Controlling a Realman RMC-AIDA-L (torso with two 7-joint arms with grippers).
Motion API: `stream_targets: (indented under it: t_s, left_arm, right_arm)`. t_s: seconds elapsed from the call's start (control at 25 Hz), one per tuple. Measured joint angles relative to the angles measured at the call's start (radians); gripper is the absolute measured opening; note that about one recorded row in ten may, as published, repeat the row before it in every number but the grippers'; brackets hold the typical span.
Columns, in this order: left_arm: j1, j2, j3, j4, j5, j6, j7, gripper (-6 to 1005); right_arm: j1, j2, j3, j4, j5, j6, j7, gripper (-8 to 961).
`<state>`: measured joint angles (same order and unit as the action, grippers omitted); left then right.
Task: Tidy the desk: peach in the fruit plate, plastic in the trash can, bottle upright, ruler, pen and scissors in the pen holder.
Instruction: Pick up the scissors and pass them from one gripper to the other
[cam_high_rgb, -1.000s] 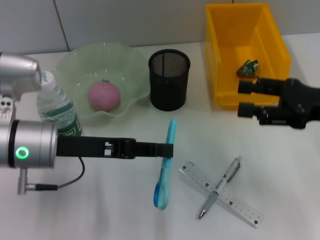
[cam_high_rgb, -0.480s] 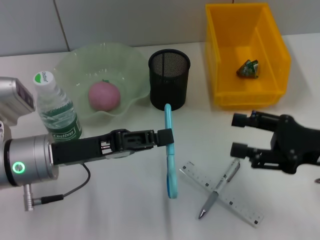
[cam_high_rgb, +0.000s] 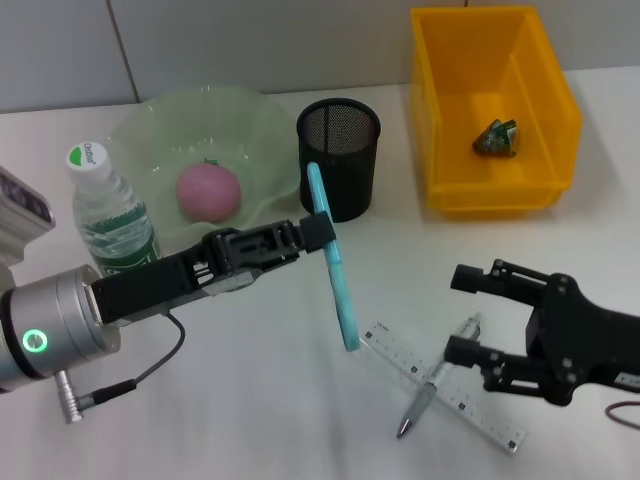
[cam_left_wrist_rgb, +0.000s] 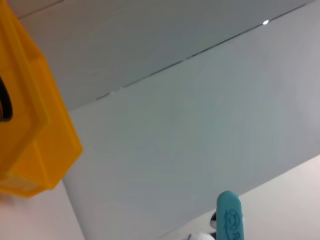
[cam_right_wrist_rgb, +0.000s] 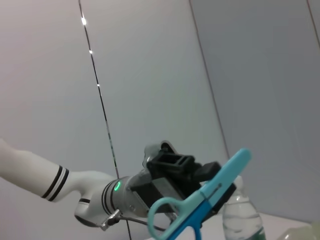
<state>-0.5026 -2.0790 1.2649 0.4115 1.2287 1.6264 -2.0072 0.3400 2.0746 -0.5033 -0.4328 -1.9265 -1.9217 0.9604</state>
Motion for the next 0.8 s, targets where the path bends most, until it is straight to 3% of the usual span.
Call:
stream_targets:
  t_s: [0.56, 0.76, 0.8]
  left_arm:
    - [0.014, -0.001, 0.095, -0.146, -0.257, -0.035, 0.164, 254]
    - [0.022, -0.001, 0.195, -0.161, -0.368, -0.038, 0.224, 256]
    - [0.029, -0.001, 0.248, -0.161, -0.430, -0.045, 0.246, 257]
  right_arm:
    - [0.005, 0.006, 0.033, 0.242, 0.006, 0.063, -0.418, 768]
    - [0.021, 0.009, 0.082, 0.333, 0.018, 0.105, -0.508, 768]
    - [0.021, 0.009, 0.082, 0.333, 0.018, 0.105, -0.508, 768]
